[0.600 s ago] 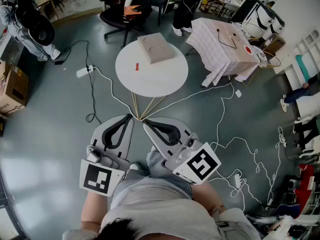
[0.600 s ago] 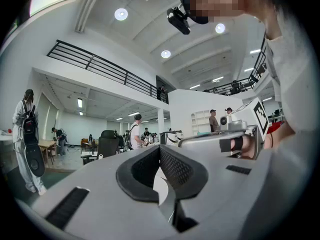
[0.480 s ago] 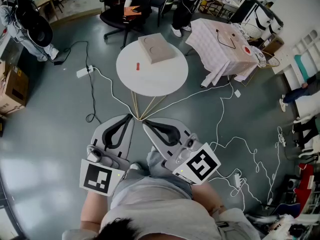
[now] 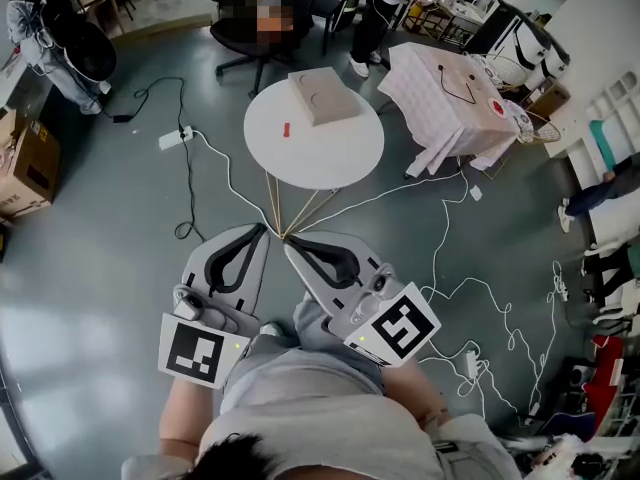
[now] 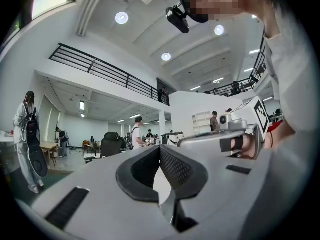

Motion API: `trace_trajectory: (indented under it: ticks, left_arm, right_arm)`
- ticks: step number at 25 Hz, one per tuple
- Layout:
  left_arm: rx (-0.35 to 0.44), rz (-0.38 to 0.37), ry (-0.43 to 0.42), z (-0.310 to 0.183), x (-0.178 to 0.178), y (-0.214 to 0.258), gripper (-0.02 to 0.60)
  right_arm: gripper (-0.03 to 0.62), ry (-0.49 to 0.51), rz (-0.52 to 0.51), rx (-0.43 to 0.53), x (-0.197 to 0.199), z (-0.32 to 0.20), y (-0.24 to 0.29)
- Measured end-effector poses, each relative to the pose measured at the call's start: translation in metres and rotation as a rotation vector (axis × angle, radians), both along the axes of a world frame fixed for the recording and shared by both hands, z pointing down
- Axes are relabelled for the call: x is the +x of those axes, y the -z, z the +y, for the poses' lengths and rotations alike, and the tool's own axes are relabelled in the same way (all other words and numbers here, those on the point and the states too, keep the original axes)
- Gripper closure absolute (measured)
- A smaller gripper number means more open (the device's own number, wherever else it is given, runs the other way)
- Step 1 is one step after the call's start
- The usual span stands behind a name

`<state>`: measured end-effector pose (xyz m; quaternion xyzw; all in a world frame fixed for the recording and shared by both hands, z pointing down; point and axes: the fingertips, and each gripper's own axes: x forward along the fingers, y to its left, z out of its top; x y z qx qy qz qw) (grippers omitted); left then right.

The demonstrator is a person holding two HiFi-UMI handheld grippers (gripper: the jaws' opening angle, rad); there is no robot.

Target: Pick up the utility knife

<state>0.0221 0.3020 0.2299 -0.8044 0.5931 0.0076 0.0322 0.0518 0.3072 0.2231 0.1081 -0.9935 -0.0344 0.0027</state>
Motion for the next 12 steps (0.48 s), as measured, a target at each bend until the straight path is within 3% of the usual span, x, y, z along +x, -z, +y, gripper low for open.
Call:
trace_trajectory:
  ticks: [12]
  left_arm:
    - [-0.001, 0.052, 0.019, -0.023, -0.014, -0.007, 0.571]
  right_arm:
    - [0.583, -0.016, -0.036, -0.064, -0.003, -0.034, -0.003]
